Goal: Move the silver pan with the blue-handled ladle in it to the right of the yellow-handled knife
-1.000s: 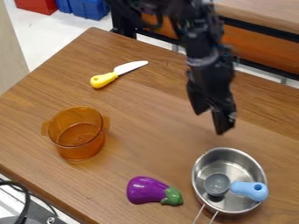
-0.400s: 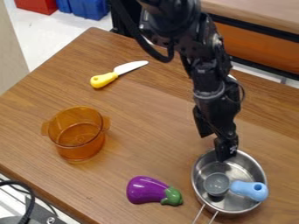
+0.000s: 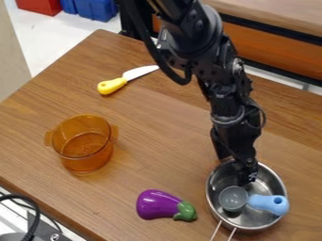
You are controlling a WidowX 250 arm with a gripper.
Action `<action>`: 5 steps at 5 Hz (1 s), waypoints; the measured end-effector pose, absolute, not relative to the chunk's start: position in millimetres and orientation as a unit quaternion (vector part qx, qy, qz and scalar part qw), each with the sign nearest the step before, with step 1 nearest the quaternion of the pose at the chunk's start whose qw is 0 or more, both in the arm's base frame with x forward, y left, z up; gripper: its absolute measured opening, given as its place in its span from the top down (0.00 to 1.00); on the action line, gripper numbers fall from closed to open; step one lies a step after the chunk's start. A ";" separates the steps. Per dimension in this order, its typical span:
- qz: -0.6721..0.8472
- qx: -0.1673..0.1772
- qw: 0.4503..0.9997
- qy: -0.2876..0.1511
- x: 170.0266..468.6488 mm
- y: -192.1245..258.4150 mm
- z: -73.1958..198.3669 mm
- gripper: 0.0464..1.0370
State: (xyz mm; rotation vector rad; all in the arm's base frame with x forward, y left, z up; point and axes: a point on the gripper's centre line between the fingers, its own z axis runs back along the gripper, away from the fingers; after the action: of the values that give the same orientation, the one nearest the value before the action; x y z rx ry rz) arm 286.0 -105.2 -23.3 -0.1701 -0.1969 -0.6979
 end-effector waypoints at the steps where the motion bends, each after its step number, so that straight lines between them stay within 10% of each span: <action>1: -0.340 -0.075 0.931 -0.106 284.9 -105.1 -26.2 0.36; 3: -0.309 -0.110 0.940 -0.091 285.4 -102.6 -27.4 0.86; 5: -0.258 -0.119 0.955 -0.084 295.2 -89.3 -26.7 0.99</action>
State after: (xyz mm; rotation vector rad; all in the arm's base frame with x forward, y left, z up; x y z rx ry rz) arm 295.2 -89.3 -26.7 -0.2420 -0.1700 -0.5247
